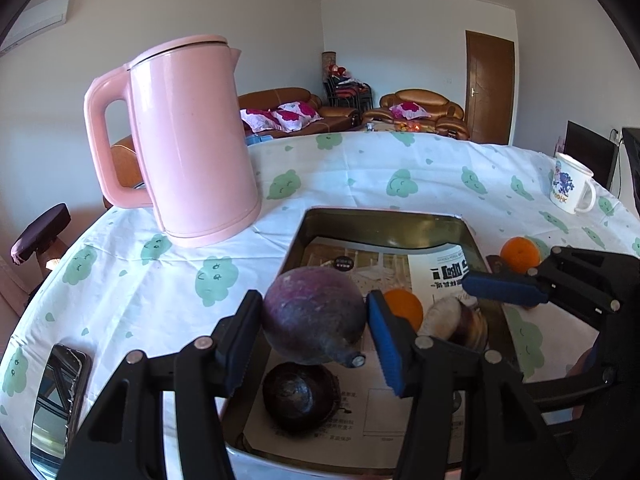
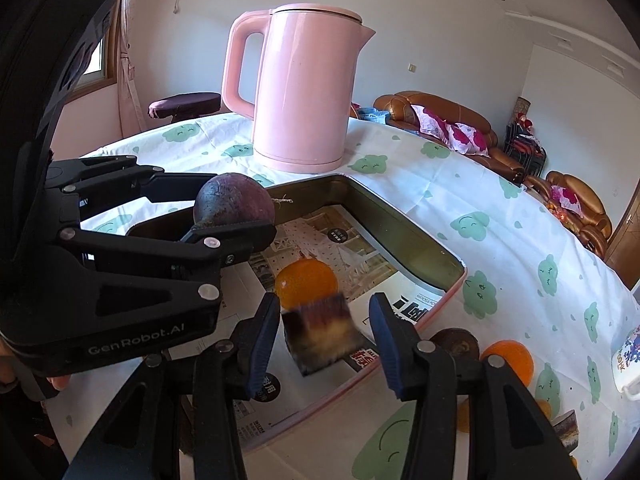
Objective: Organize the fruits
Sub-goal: 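Release the sugarcane into the tin with the right tool while the left tool releases the passion fruit there, then grasp an orange with the right tool while the left tool grasps another sugarcane piece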
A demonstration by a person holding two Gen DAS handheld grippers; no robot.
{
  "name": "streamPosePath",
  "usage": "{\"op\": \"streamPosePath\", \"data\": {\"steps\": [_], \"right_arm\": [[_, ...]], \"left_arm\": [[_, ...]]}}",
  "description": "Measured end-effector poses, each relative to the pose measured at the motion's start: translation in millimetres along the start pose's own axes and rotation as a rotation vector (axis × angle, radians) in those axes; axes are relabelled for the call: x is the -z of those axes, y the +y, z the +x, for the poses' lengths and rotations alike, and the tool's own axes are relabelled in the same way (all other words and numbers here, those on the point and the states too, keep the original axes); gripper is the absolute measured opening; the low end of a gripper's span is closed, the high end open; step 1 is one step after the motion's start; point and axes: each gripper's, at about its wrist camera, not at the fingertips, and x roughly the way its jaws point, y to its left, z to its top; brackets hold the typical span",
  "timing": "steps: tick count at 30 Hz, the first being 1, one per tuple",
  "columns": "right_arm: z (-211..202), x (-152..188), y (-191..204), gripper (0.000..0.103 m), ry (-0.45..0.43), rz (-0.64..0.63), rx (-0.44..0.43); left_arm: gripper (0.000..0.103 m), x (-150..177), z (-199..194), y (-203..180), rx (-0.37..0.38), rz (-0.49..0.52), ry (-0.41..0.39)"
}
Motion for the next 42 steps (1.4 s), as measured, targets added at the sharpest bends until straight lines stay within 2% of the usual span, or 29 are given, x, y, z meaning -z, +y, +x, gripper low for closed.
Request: {"op": "streamPosePath", "data": {"steps": [4,9,14,19,22,24,27,29,36,42], "right_arm": [[-4.4,1.1,-1.4,0.061,-0.014,0.006,0.020],[-31.5,9.0,-17.1,0.061,-0.077,0.046,0.064],[-76.5,29.7,-59.9,0.061,-0.136,0.144,0.141],[-97.9,63.6,-111.7,0.062,-0.094,0.268,0.298],[-101.8,83.7,-134.4,0.062,-0.058,0.334,0.337],[-102.8,94.2,-144.3,0.062,-0.043,0.367,0.341],[-103.8,103.0,-156.7,0.062,-0.024,0.420,0.299],[-102.0,106.2,-160.0,0.062,0.003,0.416,0.311],[-94.2,113.7,-166.6,0.061,0.063,0.432,0.229],[-78.6,118.4,-172.0,0.048,0.141,0.454,0.175]], "left_arm": [[0.061,0.7,-6.1,-1.6,-0.003,0.007,-0.025],[0.069,-0.9,-20.0,5.0,-0.014,-0.049,-0.075],[0.074,-6.1,-34.9,-5.9,0.022,-0.061,-0.121],[0.074,-6.6,-40.1,-36.2,0.084,-0.019,-0.127],[0.074,-5.7,-38.3,-58.5,0.112,0.028,-0.118],[0.074,-5.0,-36.0,-72.5,0.122,0.055,-0.109],[0.074,-4.7,-32.8,-90.1,0.147,0.088,-0.093],[0.074,-4.8,-31.3,-101.3,0.160,0.106,-0.086],[0.074,-5.0,-25.1,-130.7,0.201,0.152,-0.058],[0.074,-8.4,-20.8,-147.9,0.231,0.176,-0.046]]}}
